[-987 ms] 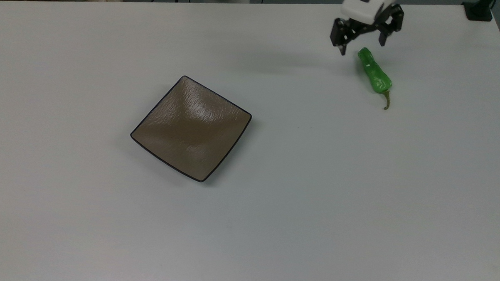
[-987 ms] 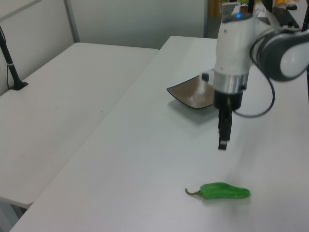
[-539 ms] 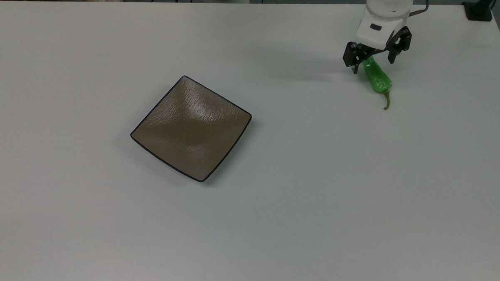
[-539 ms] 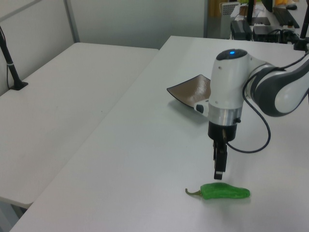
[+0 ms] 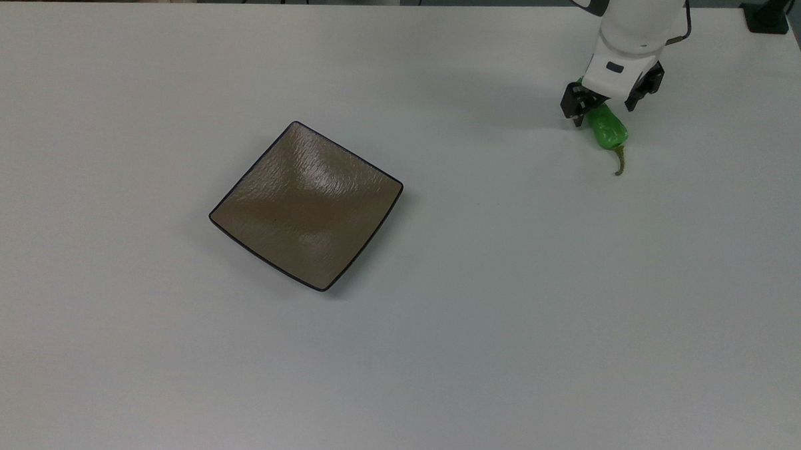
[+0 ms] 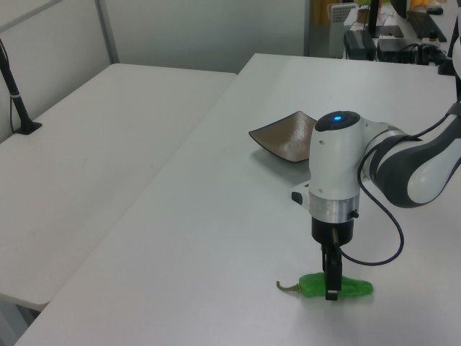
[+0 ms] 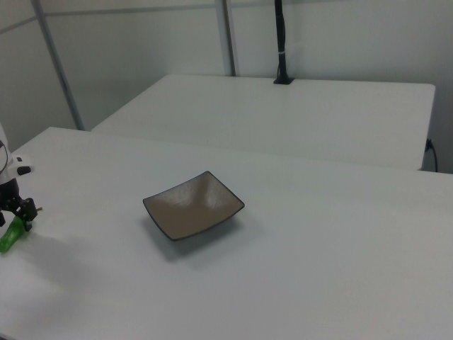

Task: Chili peppers are placed on a ceramic plate
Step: 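Lower the gripper and close it around the green chili pepper, then lift the chili pepper and carry it over the brown plate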

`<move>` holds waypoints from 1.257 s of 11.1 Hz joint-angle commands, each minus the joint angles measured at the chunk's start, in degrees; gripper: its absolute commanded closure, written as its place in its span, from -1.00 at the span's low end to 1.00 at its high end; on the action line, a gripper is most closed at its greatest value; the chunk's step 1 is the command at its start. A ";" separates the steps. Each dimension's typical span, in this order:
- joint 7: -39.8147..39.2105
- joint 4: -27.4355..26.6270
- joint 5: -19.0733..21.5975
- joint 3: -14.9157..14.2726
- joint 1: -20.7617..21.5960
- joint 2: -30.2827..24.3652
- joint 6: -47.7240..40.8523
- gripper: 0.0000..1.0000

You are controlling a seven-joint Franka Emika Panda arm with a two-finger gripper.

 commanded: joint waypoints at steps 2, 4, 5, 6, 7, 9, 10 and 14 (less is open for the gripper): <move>1.56 0.45 -1.47 -0.20 0.43 0.65 1.24 0.46; 1.47 0.71 -1.47 -0.20 0.17 0.57 1.06 0.47; 1.38 0.80 -1.47 -0.20 -0.18 0.22 0.97 0.47; 1.21 1.50 -1.47 -0.20 -0.53 -0.13 0.36 0.47; 0.95 1.59 -1.73 -0.20 -1.23 -1.09 0.10 0.47; -1.15 1.68 -7.50 -0.20 -2.20 -2.59 -4.10 0.47; -3.43 1.68 -10.58 -0.20 -2.73 -3.99 -6.56 0.47; -14.58 4.66 -14.92 -6.50 -6.07 -6.20 -11.42 0.47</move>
